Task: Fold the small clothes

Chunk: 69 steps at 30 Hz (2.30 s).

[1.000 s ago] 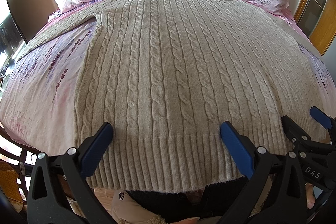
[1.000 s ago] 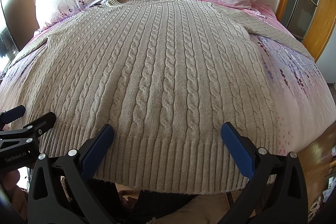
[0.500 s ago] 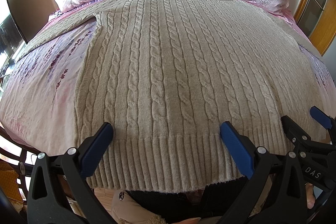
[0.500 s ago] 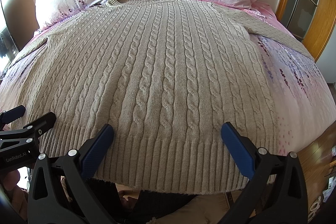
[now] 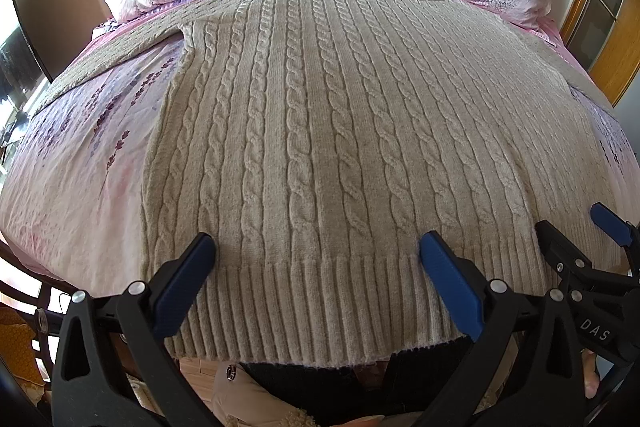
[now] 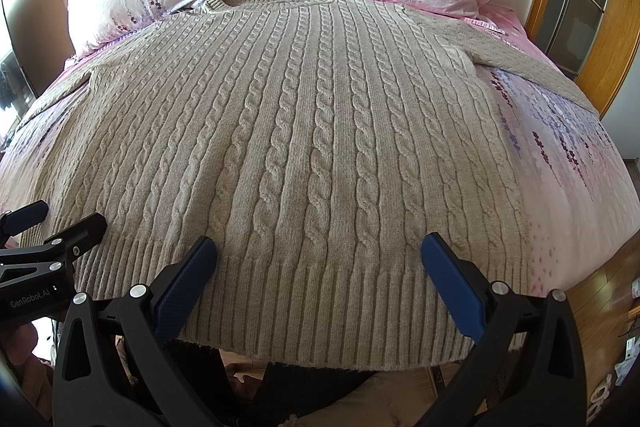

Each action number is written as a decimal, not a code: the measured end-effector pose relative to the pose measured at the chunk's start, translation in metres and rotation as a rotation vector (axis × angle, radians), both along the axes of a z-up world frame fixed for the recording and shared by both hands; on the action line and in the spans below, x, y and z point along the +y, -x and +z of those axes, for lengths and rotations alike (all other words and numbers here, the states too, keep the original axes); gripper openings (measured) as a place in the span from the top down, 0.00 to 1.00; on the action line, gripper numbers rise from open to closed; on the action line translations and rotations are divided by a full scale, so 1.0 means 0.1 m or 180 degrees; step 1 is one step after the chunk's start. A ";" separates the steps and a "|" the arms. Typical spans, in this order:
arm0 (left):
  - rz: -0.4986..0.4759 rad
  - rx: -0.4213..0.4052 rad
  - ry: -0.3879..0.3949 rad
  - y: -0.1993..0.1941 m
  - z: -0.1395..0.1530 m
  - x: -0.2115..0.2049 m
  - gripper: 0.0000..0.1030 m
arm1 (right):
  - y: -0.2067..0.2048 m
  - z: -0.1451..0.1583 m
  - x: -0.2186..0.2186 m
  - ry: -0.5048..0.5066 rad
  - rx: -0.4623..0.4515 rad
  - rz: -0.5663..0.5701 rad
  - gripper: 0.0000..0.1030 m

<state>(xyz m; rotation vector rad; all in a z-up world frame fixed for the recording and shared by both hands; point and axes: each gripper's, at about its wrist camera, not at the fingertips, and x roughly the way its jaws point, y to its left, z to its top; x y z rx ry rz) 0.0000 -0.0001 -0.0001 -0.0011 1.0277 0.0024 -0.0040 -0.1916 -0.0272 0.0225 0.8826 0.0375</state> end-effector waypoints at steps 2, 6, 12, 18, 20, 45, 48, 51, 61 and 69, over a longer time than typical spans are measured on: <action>0.0000 0.0001 0.0000 0.00 0.00 0.00 0.02 | 0.00 0.00 0.00 0.0000 0.0001 0.0000 0.01; 0.0000 0.0000 0.0000 0.00 0.00 0.00 0.02 | 0.00 0.00 0.00 0.0000 -0.0001 -0.0001 0.01; 0.0001 0.0002 0.0000 0.00 0.00 0.00 0.02 | 0.00 0.00 0.00 0.0000 0.0000 0.0000 0.01; -0.0003 0.0007 -0.0002 0.00 0.00 0.00 0.02 | 0.01 0.00 0.00 0.0003 0.0017 0.0001 0.01; -0.0011 0.0013 -0.0005 -0.02 -0.01 0.00 0.02 | -0.04 0.03 0.01 0.0008 0.0041 0.0004 0.01; -0.0293 -0.0512 0.0147 -0.61 0.36 0.26 0.02 | -0.61 0.30 -0.91 -0.0795 -0.0211 -0.0176 0.11; -0.0374 -0.0622 0.0254 -0.81 0.46 0.32 0.02 | -0.94 0.41 -1.57 -0.1160 -0.0270 -0.0731 0.20; -0.0448 -0.0639 0.0491 -1.02 0.50 0.36 0.02 | -1.22 0.36 -2.17 -0.1543 -0.0221 -0.1255 0.33; -0.0493 -0.0693 0.0491 -1.53 0.49 0.33 0.02 | -1.66 0.02 -3.28 -0.2260 -0.0226 -0.2415 0.53; -0.0469 -0.0612 0.0686 -1.68 0.40 0.39 0.02 | -1.78 0.02 -3.46 -0.2181 -0.0297 -0.2722 0.69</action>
